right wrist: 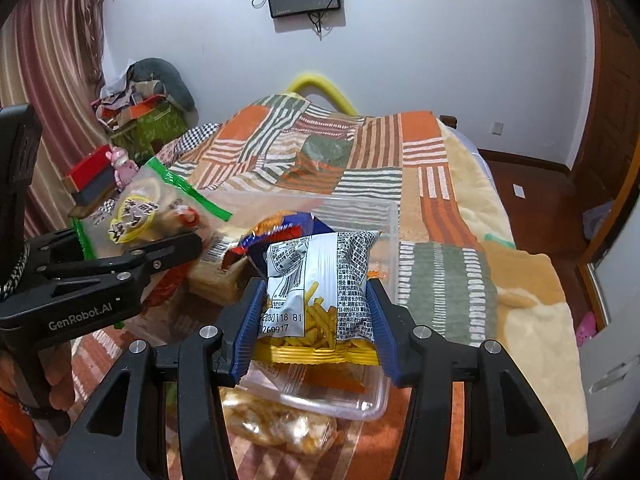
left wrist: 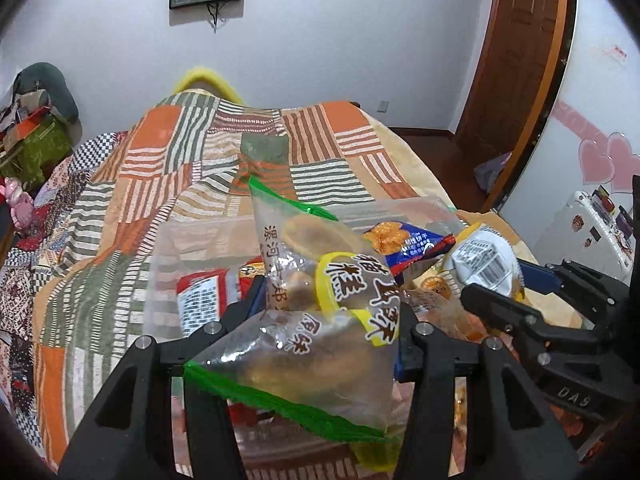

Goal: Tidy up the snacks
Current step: 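Carry cookie bag with left gripper while right gripper carries chip bag into the box, release both, then grasp the green jelly cup with left gripper while right gripper grasps the bag of puffs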

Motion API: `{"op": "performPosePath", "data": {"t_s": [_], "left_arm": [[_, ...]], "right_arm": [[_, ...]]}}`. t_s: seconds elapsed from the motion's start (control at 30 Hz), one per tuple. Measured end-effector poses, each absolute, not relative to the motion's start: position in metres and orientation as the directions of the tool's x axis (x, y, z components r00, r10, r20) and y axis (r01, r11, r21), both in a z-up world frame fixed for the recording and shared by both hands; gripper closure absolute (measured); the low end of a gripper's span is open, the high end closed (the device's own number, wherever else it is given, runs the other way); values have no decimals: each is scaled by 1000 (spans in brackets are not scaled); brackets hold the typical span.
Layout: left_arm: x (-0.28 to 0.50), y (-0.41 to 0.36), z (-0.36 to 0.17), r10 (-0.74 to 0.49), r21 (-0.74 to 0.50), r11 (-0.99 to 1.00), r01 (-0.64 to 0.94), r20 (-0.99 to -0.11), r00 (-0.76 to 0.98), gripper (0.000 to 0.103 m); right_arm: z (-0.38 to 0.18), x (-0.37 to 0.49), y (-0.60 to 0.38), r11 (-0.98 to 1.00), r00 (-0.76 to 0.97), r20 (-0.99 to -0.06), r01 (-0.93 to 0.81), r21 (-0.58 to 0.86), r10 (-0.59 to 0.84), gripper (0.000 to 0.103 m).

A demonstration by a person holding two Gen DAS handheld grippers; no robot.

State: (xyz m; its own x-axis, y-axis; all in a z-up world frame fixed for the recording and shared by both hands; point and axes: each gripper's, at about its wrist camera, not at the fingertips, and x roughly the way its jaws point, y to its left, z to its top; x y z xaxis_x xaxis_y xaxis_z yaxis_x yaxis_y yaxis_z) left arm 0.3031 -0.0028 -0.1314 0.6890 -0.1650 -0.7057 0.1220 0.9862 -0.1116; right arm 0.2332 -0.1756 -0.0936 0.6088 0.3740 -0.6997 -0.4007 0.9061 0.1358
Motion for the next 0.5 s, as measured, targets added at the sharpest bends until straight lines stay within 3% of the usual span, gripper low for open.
{"op": "performPosePath", "data": {"t_s": [0.3, 0.5], "left_arm": [[299, -9, -132, -157, -86, 987, 137, -708, 689, 43], [278, -6, -112, -161, -75, 986, 150, -673, 722, 35]], "right_arm": [[-93, 232, -177, 905, 601, -709, -407, 124, 368, 52], [-81, 219, -179, 904, 623, -692, -414, 106, 366, 43]]}}
